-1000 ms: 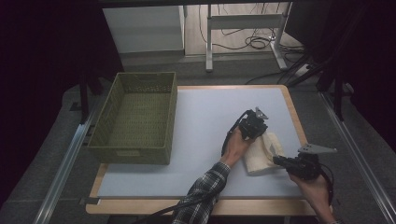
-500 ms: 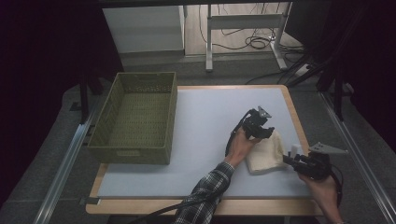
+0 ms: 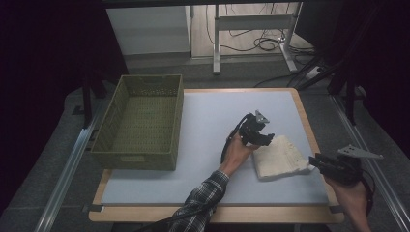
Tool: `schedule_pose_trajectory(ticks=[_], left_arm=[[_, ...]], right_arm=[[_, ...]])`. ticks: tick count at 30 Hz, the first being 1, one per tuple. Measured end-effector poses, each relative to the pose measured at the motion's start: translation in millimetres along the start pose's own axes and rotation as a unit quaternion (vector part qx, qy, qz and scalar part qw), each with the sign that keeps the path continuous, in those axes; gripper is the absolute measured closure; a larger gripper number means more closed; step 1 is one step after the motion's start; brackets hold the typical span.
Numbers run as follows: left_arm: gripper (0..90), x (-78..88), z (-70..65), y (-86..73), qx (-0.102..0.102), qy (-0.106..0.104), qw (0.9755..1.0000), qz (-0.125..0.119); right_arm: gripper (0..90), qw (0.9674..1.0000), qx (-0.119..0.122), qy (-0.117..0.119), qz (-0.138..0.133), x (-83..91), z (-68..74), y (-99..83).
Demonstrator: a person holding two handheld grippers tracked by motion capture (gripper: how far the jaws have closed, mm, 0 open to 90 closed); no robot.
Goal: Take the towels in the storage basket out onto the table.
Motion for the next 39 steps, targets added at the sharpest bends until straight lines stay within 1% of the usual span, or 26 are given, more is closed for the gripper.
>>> schedule_pose_trajectory(ticks=[2, 4, 6, 7, 11, 12, 13, 14, 17, 19, 20, 21, 23, 26, 28, 29, 31, 32, 33, 34, 35, 36, 37, 38, 39], left_arm=[[33.7, 2.2, 1.2, -3.1, 0.0, 0.001, 1.0, -0.001], [32.2, 4.1, 2.3, -5.9, 0.002, 0.003, 1.0, -0.002], [29.9, 6.8, 3.5, -9.4, 0.002, 0.004, 1.0, -0.003], [28.5, 7.8, 4.1, -11.3, 0.0, 0.004, 1.0, -0.004], [25.9, 9.9, 6.7, -17.9, -0.002, 0.009, 1.0, -0.001], [25.6, 10.7, 8.4, -20.1, -0.001, 0.01, 0.9999, 0.0], [25.6, 11.3, 9.6, -21.2, 0.002, 0.011, 0.9999, 0.001], [25.6, 11.6, 10.6, -21.9, 0.003, 0.011, 0.9999, 0.0], [25.6, 13.0, 13.8, -23.6, 0.009, 0.011, 0.9999, -0.001], [25.6, 14.3, 15.2, -24.5, 0.011, 0.014, 0.9998, -0.002], [25.6, 15.5, 16.3, -25.3, 0.011, 0.015, 0.9998, -0.001], [25.4, 16.0, 17.0, -25.9, 0.012, 0.018, 0.9998, -0.001], [24.8, 17.7, 19.8, -27.8, 0.013, 0.026, 0.9996, 0.0], [23.8, 21.1, 25.8, -32.4, 0.015, 0.038, 0.9991, 0.008], [23.1, 22.3, 27.6, -34.3, 0.017, 0.042, 0.9989, 0.01], [22.4, 24.6, 30.5, -37.4, 0.015, 0.048, 0.9986, 0.016], [22.3, 29.1, 33.8, -43.0, 0.011, 0.06, 0.9979, 0.024], [22.0, 31.6, 35.1, -45.7, 0.009, 0.065, 0.9975, 0.027], [21.6, 37.2, 38.2, -51.0, 0.002, 0.075, 0.9965, 0.036], [21.3, 40.6, 39.8, -54.3, 0.002, 0.081, 0.9959, 0.04], [21.1, 44.1, 41.2, -57.7, 0.002, 0.085, 0.9955, 0.043], [21.0, 44.1, 41.2, -57.7, 0.002, 0.085, 0.9955, 0.043], [20.8, 51.1, 43.7, -64.8, 0.004, 0.09, 0.9949, 0.046], [20.7, 51.1, 43.7, -64.8, 0.004, 0.09, 0.9949, 0.046], [20.7, 58.9, 45.6, -72.6, 0.005, 0.096, 0.9941, 0.05]], right_arm=[[67.0, 0.9999, 0.005, 0.011, 0.003, -4.7, 5.2, 3.5], [68.2, 0.9996, 0.012, 0.023, 0.008, -13.5, 11.4, 5.2], [68.1, 0.9993, 0.015, 0.03, 0.018, -21.2, 15.4, 4.3], [68.1, 0.9989, 0.016, 0.034, 0.027, -30.0, 18.0, 1.4], [67.9, 0.9978, 0.006, 0.042, 0.051, -49.0, 19.4, -8.8], [69.8, 0.9975, 0.004, 0.044, 0.055, -51.8, 20.1, -10.4], [79.8, 0.997, 0.007, 0.046, 0.062, -55.3, 22.2, -12.5], [86.4, 0.9969, 0.01, 0.048, 0.062, -56.1, 24.1, -12.6], [88.6, 0.9969, 0.02, 0.05, 0.058, -52.5, 27.5, -7.3], [88.7, 0.9978, 0.025, 0.041, 0.045, -43.7, 26.3, 0.2], [88.7, 0.9981, 0.025, 0.039, 0.04, -39.9, 24.7, 2.9], [88.6, 0.9986, 0.025, 0.028, 0.037, -33.6, 20.5, 6.8], [88.6, 0.9987, 0.023, 0.019, 0.04, -28.9, 13.4, 7.3], [88.3, 0.9982, 0.016, 0.015, 0.056, -31.7, 5.0, -0.5], [88.0, 0.9976, 0.008, 0.014, 0.068, -38.4, 0.6, -9.3], [87.5, 0.9971, 0.004, 0.017, 0.074, -43.6, -1.9, -15.5], [86.4, 0.9967, 0.002, 0.017, 0.08, -46.7, -2.7, -19.0], [83.3, 0.9963, 0.001, 0.016, 0.084, -49.4, -3.2, -21.9], [79.0, 0.9961, 0.003, 0.014, 0.087, -51.0, -3.3, -23.3], [69.2, 0.9964, 0.003, 0.013, 0.084, -51.4, -3.5, -23.1], [64.4, 0.9962, 0.007, 0.002, 0.086, -51.3, -3.5, -22.0], [64.4, 0.9962, 0.007, 0.002, 0.086, -51.3, -3.5, -22.0], [61.6, 0.9956, 0.015, -0.001, 0.092, -52.3, -3.6, -20.8], [61.0, 0.9956, 0.013, 0.0, 0.093, -53.0, -3.8, -20.4], [61.0, 0.9955, 0.013, 0.002, 0.094, -54.6, -4.3, -20.5]])
Point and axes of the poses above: each handheld gripper's, and its own axes: x roughly backward along the jaws, y roughly out of its top, z roughly to its left, the point moved 2 cm from there along -x, roughly forward along the jaws, and after that the axes turned 9 degrees about x, right-handed, at the moved point
